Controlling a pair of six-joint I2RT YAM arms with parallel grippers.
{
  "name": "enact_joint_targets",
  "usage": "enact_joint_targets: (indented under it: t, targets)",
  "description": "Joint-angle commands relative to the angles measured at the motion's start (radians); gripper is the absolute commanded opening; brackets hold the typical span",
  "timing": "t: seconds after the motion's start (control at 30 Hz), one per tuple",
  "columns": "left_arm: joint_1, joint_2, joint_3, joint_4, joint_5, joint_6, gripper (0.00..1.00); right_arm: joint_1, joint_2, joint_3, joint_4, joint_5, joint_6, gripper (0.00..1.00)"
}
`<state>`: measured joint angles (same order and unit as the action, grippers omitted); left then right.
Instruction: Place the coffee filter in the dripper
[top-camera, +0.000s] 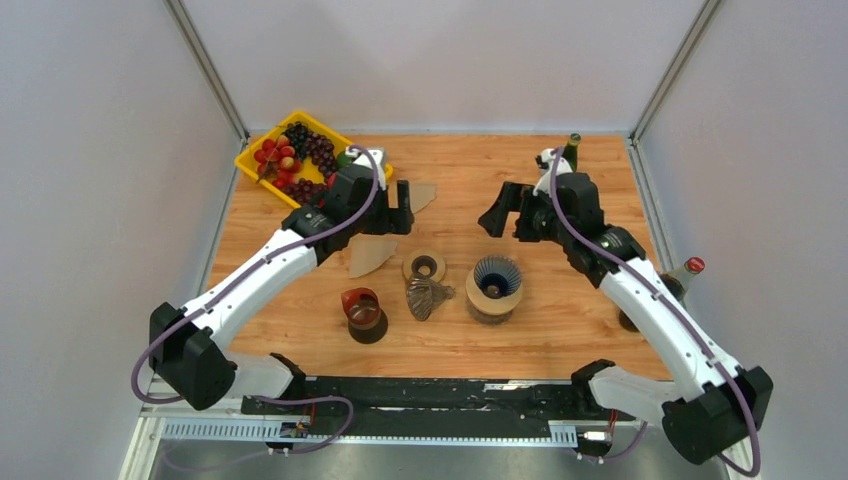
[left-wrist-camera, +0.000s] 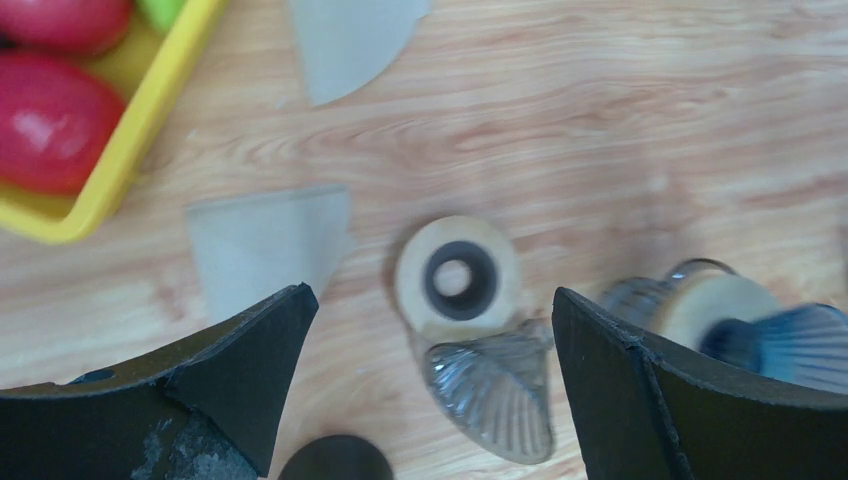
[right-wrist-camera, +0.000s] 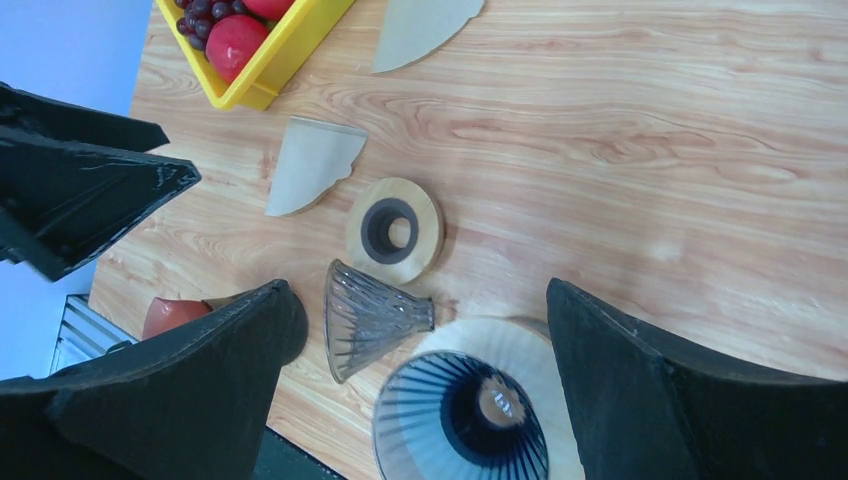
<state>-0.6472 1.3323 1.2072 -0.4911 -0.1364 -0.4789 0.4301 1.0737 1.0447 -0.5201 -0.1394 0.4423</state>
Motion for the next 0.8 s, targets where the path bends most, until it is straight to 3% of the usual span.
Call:
enact_joint_targets:
  t: [0.0, 0.33, 0.57, 0.7, 0.77]
  targets:
    - [0.125, -0.063, -0.093, 0.007, 0.035, -0.074, 1.00, 0.052, 0.122, 0.110, 0.069, 0.015, -0.020, 1.00]
    - [0.326, -0.155, -0.350, 0.033, 0.042, -0.152, 1.00, 0.158, 0.521, 0.358, 0.102, 0.032, -0.047, 1.00]
    - [0.458, -0.165, -0.473, 0.109, 0.128, -0.188, 0.98, 0.203, 0.790, 0.526, 0.115, -0.033, -0.026, 0.97]
    - [0.481, -0.108, -0.498, 0.165, 0.123, -0.219, 0.92, 0.226, 0.907, 0.592, 0.141, -0.058, -0.012, 0.94]
    - [0.485, -0.062, -0.490, 0.183, 0.128, -0.231, 0.82, 0.241, 0.962, 0.631, 0.149, -0.042, -0.013, 0.94]
